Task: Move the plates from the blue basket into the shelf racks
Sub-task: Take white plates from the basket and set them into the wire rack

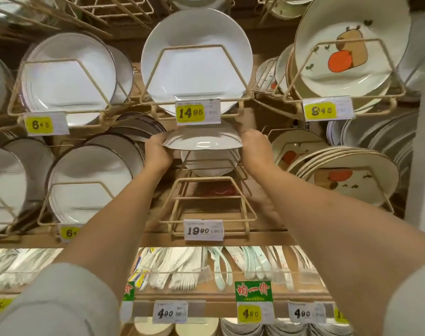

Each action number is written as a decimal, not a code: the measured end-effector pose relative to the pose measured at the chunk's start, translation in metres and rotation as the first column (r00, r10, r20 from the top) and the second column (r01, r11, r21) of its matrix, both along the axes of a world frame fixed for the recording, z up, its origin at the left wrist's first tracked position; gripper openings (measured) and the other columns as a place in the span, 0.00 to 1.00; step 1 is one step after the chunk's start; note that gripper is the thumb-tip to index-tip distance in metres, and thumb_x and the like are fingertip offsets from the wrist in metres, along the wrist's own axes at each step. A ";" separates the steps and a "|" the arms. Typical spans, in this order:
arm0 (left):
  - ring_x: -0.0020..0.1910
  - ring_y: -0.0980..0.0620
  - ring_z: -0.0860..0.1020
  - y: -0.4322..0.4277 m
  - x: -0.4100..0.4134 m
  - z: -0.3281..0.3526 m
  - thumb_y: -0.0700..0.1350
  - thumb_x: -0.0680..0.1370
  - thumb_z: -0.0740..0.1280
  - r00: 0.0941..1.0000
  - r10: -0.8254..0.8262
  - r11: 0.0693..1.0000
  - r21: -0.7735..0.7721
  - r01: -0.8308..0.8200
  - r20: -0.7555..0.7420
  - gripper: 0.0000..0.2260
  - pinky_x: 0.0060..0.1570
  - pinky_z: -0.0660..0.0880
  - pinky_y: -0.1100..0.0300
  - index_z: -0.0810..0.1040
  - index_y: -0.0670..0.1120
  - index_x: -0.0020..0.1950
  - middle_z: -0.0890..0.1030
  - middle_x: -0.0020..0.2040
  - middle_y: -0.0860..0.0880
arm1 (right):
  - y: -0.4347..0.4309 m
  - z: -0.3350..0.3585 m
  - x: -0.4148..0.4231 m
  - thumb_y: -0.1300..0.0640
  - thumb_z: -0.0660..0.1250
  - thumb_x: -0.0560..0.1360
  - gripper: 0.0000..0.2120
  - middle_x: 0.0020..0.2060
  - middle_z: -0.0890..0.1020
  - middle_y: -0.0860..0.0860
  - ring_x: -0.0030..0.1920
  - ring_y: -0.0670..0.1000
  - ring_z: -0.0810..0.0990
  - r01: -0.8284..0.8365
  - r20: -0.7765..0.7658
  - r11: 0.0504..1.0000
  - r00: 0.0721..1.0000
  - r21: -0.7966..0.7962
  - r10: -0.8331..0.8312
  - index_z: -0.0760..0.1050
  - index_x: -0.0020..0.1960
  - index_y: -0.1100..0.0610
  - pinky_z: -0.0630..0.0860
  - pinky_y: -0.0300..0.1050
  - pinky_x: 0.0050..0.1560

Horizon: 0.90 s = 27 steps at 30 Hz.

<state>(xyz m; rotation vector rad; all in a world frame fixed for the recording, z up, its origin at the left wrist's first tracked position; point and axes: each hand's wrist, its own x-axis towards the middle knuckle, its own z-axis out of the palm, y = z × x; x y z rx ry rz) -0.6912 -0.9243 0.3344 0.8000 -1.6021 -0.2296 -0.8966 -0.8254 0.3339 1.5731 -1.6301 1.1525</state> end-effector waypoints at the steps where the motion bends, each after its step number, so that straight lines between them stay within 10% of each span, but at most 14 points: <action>1: 0.53 0.43 0.80 -0.010 -0.002 0.004 0.31 0.74 0.66 1.000 0.024 1.000 0.016 -0.024 -0.006 0.13 0.47 0.72 0.61 0.81 0.36 0.58 0.84 0.49 0.40 | -0.006 0.003 -0.003 0.68 0.58 0.75 0.20 0.45 0.80 0.56 0.48 0.58 0.79 0.002 0.037 1.000 0.999 0.017 -0.003 0.75 0.62 0.54 0.65 0.43 0.41; 10: 0.51 0.33 0.79 -0.082 -0.024 0.013 0.34 0.75 0.61 0.999 0.021 0.990 0.138 -0.027 0.042 0.11 0.51 0.77 0.41 0.82 0.36 0.50 0.82 0.48 0.34 | -0.054 0.037 -0.017 0.62 0.58 0.79 0.15 0.53 0.79 0.57 0.56 0.59 0.77 0.088 0.156 0.986 0.982 0.139 -0.110 0.76 0.62 0.52 0.68 0.44 0.46; 17: 0.47 0.39 0.82 -0.102 -0.030 0.014 0.39 0.74 0.67 1.000 0.014 0.978 0.210 -0.018 0.019 0.07 0.48 0.80 0.45 0.83 0.39 0.48 0.84 0.46 0.38 | -0.081 0.068 -0.039 0.57 0.68 0.75 0.18 0.61 0.78 0.56 0.61 0.58 0.76 -0.003 0.261 0.957 0.962 0.292 -0.076 0.74 0.65 0.56 0.75 0.51 0.61; 23: 0.55 0.37 0.78 -0.105 -0.033 0.002 0.44 0.81 0.59 0.983 0.032 0.963 0.258 -0.079 0.183 0.14 0.54 0.76 0.50 0.77 0.37 0.59 0.79 0.56 0.37 | -0.104 0.074 -0.046 0.50 0.72 0.73 0.29 0.53 0.77 0.57 0.43 0.56 0.81 -0.056 0.342 0.852 0.928 0.521 -0.148 0.66 0.70 0.54 0.74 0.42 0.24; 27: 0.59 0.37 0.74 -0.106 -0.046 -0.004 0.47 0.83 0.54 0.968 0.180 0.955 0.204 -0.215 0.174 0.17 0.53 0.69 0.51 0.74 0.37 0.60 0.76 0.59 0.36 | -0.123 0.048 -0.053 0.43 0.70 0.73 0.26 0.54 0.80 0.56 0.46 0.56 0.81 -0.131 0.536 0.927 0.840 0.351 -0.085 0.74 0.65 0.56 0.77 0.45 0.36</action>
